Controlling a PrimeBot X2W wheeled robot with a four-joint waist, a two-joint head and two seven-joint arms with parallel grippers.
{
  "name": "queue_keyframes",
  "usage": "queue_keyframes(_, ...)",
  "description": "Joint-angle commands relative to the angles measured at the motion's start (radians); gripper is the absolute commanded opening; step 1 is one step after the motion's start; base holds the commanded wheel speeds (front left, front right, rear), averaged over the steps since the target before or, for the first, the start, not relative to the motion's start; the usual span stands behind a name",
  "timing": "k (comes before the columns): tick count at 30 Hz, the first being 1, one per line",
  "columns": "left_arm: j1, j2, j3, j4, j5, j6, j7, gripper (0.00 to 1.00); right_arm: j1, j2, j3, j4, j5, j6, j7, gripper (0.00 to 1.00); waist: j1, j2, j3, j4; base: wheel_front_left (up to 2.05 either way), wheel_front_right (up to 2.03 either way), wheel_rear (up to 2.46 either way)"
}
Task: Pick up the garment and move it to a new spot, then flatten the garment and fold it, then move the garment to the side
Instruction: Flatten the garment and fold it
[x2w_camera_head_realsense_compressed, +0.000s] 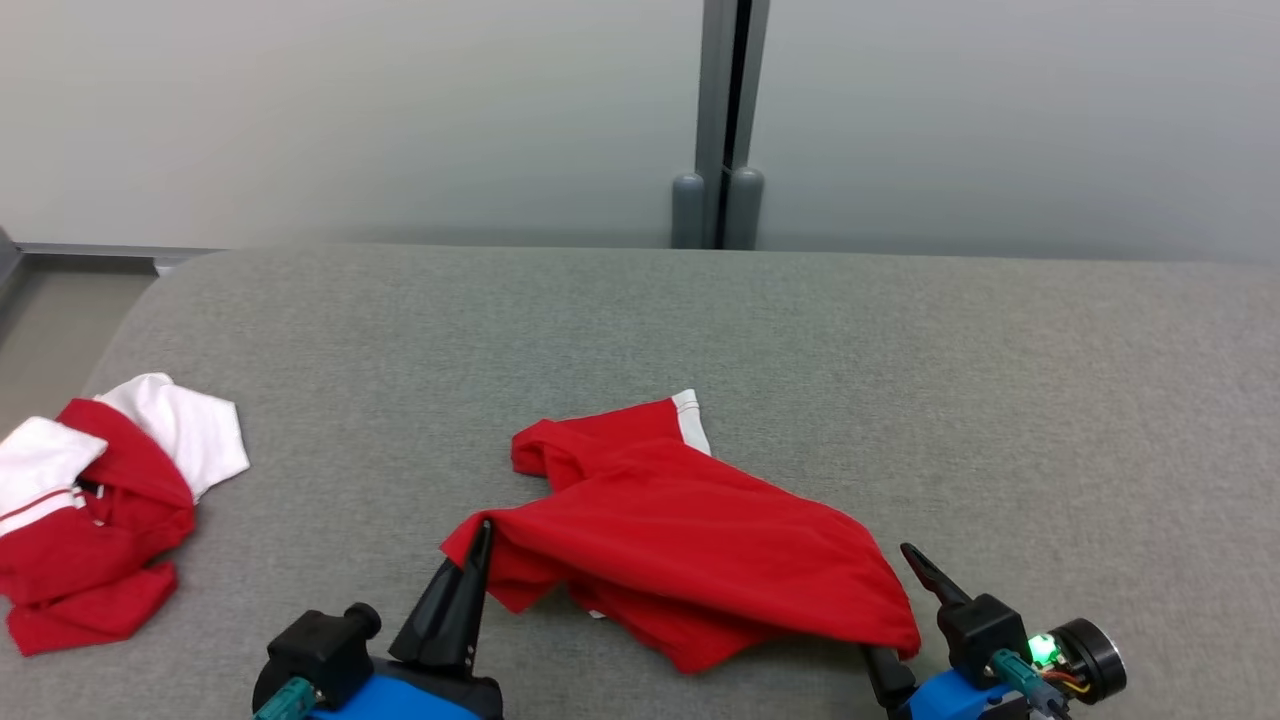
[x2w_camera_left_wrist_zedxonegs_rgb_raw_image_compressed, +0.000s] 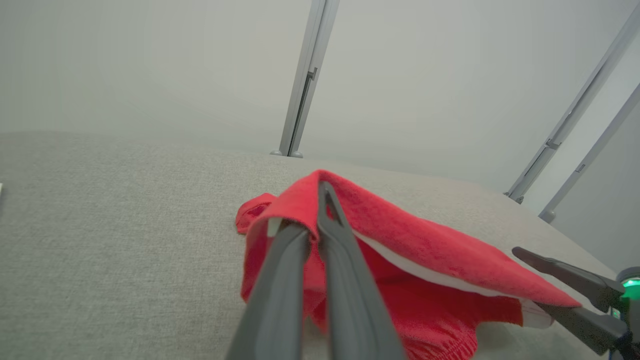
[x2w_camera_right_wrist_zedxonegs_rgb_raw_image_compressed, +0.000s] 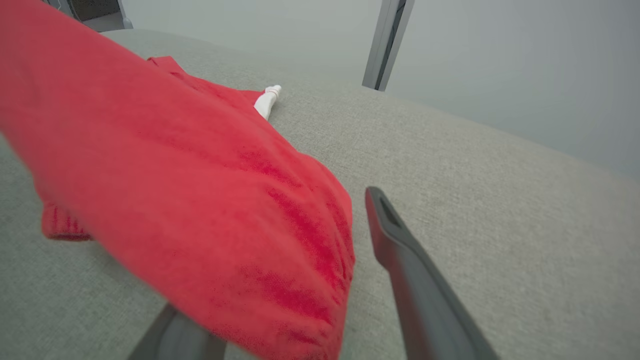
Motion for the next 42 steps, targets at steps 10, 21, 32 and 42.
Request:
queue_keyframes(10,-0.138,0.035,0.128,0.169,0.021,-0.002,-0.003,0.0,-0.043,-0.005,0.047,-0.042,0.008,0.0,-0.004,1.0,0.0001,0.0001,0.116,-0.171,0.0,0.0,0.0)
queue_keyframes(21,-0.226,0.024,0.224,0.35,0.044,-0.002,-0.003,1.0,-0.015,-0.005,0.07,-0.087,0.038,0.0,-0.003,1.0,0.0001,0.0001,0.154,-0.217,0.0,0.0,0.0)
queue_keyframes(32,-0.133,-0.031,0.266,0.286,0.075,-0.002,-0.003,1.0,0.042,-0.005,0.081,-0.059,0.149,0.0,-0.004,1.0,0.0001,0.0001,0.1,-0.131,0.0,0.0,0.0)
queue_keyframes(42,-0.085,-0.045,0.262,0.253,0.083,-0.002,-0.003,1.0,0.023,-0.005,0.076,-0.015,0.257,0.0,-0.004,0.87,0.0001,0.0001,0.097,-0.091,0.0,0.0,0.0)
